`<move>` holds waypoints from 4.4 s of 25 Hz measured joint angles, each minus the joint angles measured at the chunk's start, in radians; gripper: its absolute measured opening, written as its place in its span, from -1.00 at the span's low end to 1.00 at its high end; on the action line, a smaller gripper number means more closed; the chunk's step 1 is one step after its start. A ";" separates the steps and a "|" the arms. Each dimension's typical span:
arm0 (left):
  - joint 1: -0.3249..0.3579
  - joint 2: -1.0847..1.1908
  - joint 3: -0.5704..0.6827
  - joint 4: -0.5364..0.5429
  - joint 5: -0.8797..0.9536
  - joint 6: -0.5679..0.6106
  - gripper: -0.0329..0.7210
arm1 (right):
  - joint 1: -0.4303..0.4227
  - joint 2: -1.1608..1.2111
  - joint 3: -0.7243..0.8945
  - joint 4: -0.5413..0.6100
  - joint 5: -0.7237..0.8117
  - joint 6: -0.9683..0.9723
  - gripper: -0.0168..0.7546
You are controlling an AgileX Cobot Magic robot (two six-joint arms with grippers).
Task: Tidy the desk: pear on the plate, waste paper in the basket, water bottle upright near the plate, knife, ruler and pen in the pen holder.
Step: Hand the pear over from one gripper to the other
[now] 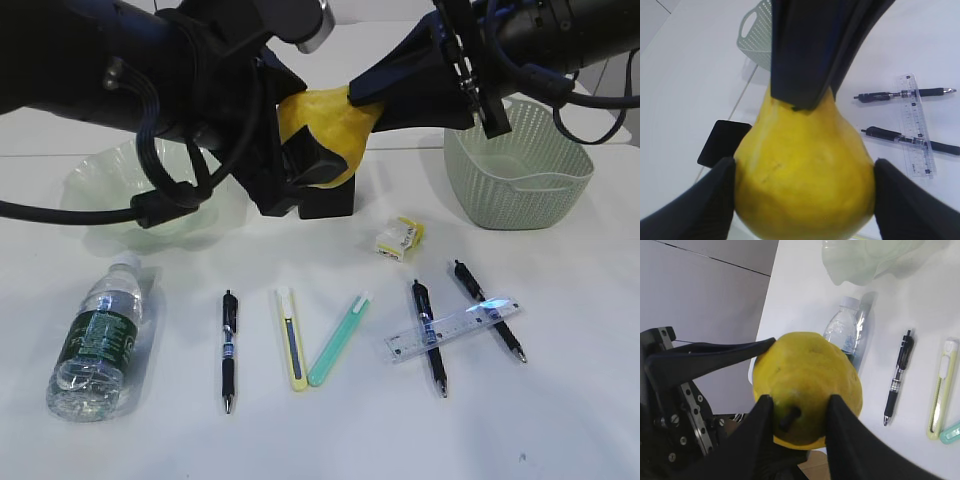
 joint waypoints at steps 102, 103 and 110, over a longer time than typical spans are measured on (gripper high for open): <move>0.000 0.007 0.000 0.051 -0.026 0.002 0.46 | -0.002 0.000 -0.083 0.008 -0.063 -0.066 0.60; 0.000 0.007 0.000 0.051 -0.026 0.002 0.46 | -0.002 0.000 -0.092 0.008 -0.071 -0.066 0.60; 0.000 0.007 0.000 0.051 -0.026 0.002 0.46 | -0.087 0.000 -0.108 -0.059 -0.136 -0.044 0.59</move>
